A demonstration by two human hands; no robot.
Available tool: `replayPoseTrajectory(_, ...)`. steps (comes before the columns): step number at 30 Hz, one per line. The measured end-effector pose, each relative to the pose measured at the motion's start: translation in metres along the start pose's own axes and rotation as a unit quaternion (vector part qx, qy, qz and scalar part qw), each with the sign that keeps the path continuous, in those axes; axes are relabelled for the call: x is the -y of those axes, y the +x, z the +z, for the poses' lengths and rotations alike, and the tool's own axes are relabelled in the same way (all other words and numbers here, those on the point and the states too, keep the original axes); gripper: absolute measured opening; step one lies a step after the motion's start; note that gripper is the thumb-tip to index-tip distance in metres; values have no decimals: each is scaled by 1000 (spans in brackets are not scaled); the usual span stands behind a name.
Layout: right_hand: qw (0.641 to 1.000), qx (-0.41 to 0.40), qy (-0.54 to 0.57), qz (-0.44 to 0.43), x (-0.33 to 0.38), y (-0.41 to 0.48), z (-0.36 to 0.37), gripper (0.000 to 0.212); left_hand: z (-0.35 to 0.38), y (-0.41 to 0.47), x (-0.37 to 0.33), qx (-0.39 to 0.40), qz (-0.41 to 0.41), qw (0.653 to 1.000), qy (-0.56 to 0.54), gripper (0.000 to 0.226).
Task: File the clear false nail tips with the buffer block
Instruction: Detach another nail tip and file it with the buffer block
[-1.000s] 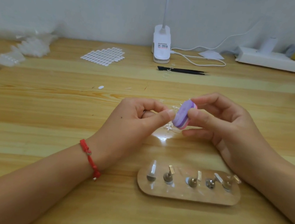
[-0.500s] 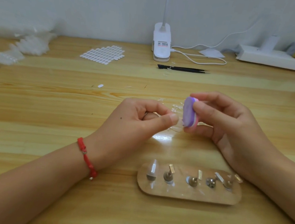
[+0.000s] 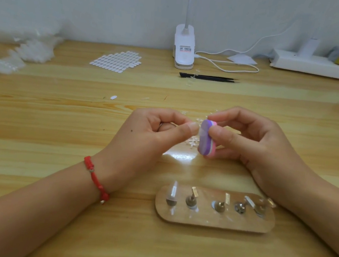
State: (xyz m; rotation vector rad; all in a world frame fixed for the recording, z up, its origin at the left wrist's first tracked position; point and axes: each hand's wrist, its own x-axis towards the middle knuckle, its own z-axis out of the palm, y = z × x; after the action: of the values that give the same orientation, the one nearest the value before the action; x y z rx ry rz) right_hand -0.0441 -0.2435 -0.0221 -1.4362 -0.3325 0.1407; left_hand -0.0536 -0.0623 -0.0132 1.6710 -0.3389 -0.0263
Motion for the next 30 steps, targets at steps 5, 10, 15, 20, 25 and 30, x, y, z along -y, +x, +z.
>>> replayPoseTrajectory(5,1000,-25,10,-1,-1,0,-1,20,0,1,3,9,2,1000,12,13)
replayPoseTrajectory(10,999,-25,22,-3,0,0,1,25,1,2,2,-8,2,1000,-6,19)
replayPoseTrajectory(15,1000,-10,5,-6,-1,-1,1,19,1,2,3,-26,2,999,-20,20)
replayPoseTrajectory(20,999,-24,29,-1,-1,0,-1,19,1,1,2,-14,5,1000,-16,18)
replayPoseTrajectory(25,998,-38,43,-3,0,0,-1,22,1,1,2,-5,3,1000,-14,19)
replayPoseTrajectory(30,999,-31,29,-9,-1,0,0,22,1,1,1,-11,2,1000,-15,18)
